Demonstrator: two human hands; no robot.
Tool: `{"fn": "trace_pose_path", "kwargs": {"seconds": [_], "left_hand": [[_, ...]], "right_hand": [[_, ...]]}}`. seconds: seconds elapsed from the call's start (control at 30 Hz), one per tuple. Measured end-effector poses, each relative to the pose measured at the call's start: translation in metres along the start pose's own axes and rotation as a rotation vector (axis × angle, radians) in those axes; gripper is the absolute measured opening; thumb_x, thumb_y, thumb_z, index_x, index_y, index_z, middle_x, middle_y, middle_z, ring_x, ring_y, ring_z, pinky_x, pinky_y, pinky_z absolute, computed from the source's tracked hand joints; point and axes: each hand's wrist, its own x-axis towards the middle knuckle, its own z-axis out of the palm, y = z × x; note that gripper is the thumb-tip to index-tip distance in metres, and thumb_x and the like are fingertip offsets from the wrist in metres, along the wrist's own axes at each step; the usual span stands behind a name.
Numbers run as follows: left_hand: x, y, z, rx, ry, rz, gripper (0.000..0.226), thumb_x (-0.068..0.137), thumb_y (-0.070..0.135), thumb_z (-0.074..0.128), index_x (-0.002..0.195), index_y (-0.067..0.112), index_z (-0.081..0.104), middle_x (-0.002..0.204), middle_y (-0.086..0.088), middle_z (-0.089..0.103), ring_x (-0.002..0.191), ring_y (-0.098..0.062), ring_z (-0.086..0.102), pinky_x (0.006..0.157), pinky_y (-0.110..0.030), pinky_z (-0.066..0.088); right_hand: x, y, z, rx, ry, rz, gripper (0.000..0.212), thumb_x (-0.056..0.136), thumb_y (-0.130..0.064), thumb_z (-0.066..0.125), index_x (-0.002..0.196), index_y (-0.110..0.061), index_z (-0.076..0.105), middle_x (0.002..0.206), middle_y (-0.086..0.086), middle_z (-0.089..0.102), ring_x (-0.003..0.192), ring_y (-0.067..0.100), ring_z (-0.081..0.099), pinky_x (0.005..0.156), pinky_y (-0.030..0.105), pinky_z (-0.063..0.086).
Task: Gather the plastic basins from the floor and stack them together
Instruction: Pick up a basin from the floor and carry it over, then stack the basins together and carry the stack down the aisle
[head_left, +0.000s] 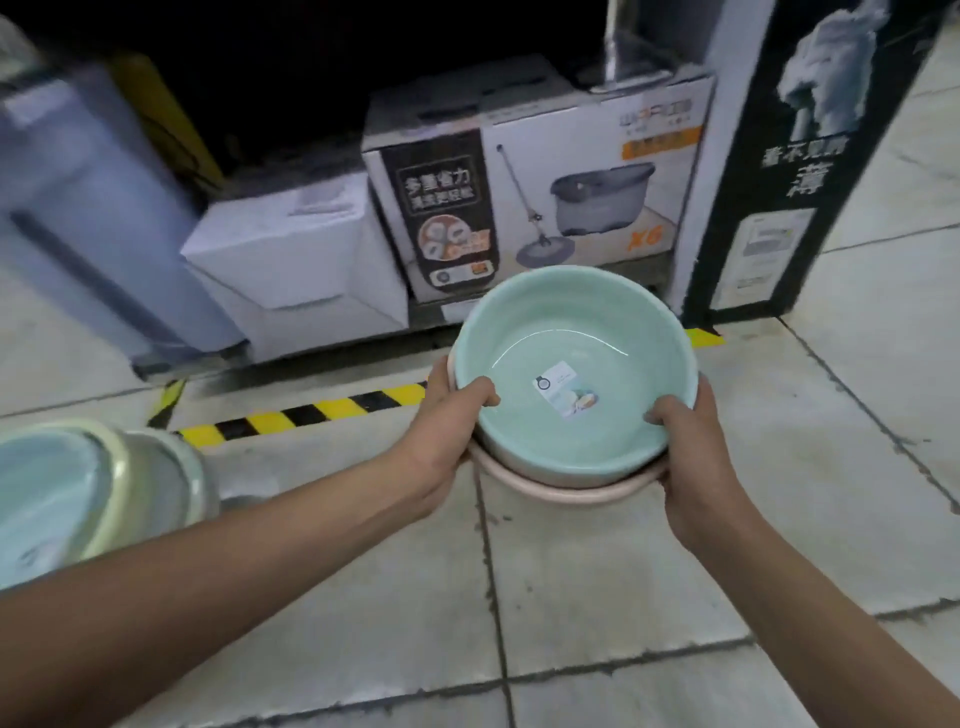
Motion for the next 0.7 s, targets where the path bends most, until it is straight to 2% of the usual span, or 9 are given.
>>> {"fn": "trace_pose_path", "kwargs": {"seconds": [0.1, 0.2, 0.3, 0.4, 0.47, 0.53, 0.63, 0.7], "left_hand": [[-0.036, 0.023, -0.102, -0.030, 0.155, 0.025, 0.046, 0.074, 0.015, 0.054, 0.118, 0.029, 0.055, 0.110, -0.002, 0.068, 0.090, -0.021, 0.062, 0.075, -0.037, 0.047], [-0.075, 0.038, -0.196, -0.074, 0.304, 0.064, 0.053, 0.062, 0.020, 0.056, 0.115, 0.027, 0.056, 0.109, -0.007, 0.070, 0.093, -0.025, 0.063, 0.077, -0.041, 0.045], [-0.110, 0.048, -0.284, -0.122, 0.374, 0.102, 0.061, 0.063, 0.020, 0.058, 0.124, 0.021, 0.055, 0.119, -0.010, 0.067, 0.100, -0.025, 0.063, 0.077, -0.040, 0.048], [-0.142, 0.053, -0.363, -0.121, 0.423, 0.113, 0.066, 0.063, 0.022, 0.059, 0.128, 0.011, 0.055, 0.113, -0.015, 0.065, 0.095, -0.025, 0.061, 0.073, -0.039, 0.051], [-0.159, 0.052, -0.405, -0.136, 0.486, 0.109, 0.057, 0.063, 0.023, 0.059, 0.118, 0.008, 0.059, 0.105, -0.015, 0.063, 0.090, -0.024, 0.058, 0.075, -0.039, 0.049], [-0.172, 0.045, -0.437, -0.154, 0.558, 0.095, 0.039, 0.065, 0.022, 0.058, 0.103, 0.013, 0.062, 0.096, -0.010, 0.059, 0.086, -0.023, 0.053, 0.075, -0.038, 0.047], [-0.185, 0.029, -0.475, -0.179, 0.643, 0.055, 0.025, 0.071, 0.022, 0.058, 0.094, 0.016, 0.063, 0.092, -0.009, 0.056, 0.083, -0.023, 0.052, 0.076, -0.038, 0.047], [-0.187, 0.021, -0.495, -0.143, 0.674, 0.010, 0.025, 0.064, 0.024, 0.060, 0.088, 0.016, 0.060, 0.087, -0.009, 0.051, 0.078, -0.023, 0.048, 0.074, -0.037, 0.045]], "right_hand": [[-0.035, -0.005, 0.093, -0.026, -0.201, -0.030, 0.057, 0.065, -0.019, 0.048, 0.117, -0.042, 0.055, 0.114, -0.010, 0.067, 0.110, 0.019, 0.061, 0.088, 0.041, 0.049], [-0.075, -0.006, 0.180, -0.071, -0.355, -0.069, 0.052, 0.063, -0.020, 0.050, 0.109, -0.042, 0.056, 0.109, -0.011, 0.068, 0.106, 0.018, 0.060, 0.083, 0.037, 0.045], [-0.115, -0.004, 0.257, -0.147, -0.490, -0.116, 0.062, 0.063, -0.024, 0.052, 0.123, -0.039, 0.051, 0.114, -0.011, 0.065, 0.105, 0.016, 0.058, 0.083, 0.035, 0.044], [-0.152, 0.000, 0.324, -0.210, -0.610, -0.155, 0.051, 0.065, -0.026, 0.053, 0.115, -0.036, 0.051, 0.104, -0.012, 0.065, 0.095, 0.013, 0.058, 0.076, 0.031, 0.044], [-0.171, 0.006, 0.364, -0.261, -0.662, -0.184, 0.043, 0.069, -0.026, 0.055, 0.111, -0.036, 0.053, 0.103, -0.011, 0.067, 0.096, 0.014, 0.061, 0.078, 0.034, 0.049], [-0.186, 0.017, 0.398, -0.314, -0.697, -0.194, 0.041, 0.075, -0.025, 0.056, 0.115, -0.034, 0.054, 0.106, -0.010, 0.067, 0.097, 0.014, 0.062, 0.083, 0.037, 0.051], [-0.207, 0.037, 0.440, -0.394, -0.691, -0.144, 0.043, 0.080, -0.024, 0.059, 0.122, -0.028, 0.052, 0.104, -0.009, 0.063, 0.088, 0.009, 0.057, 0.073, 0.029, 0.045], [-0.215, 0.053, 0.459, -0.421, -0.661, -0.072, 0.047, 0.079, -0.024, 0.062, 0.124, -0.019, 0.052, 0.100, -0.007, 0.060, 0.084, 0.009, 0.055, 0.068, 0.028, 0.042]]}}
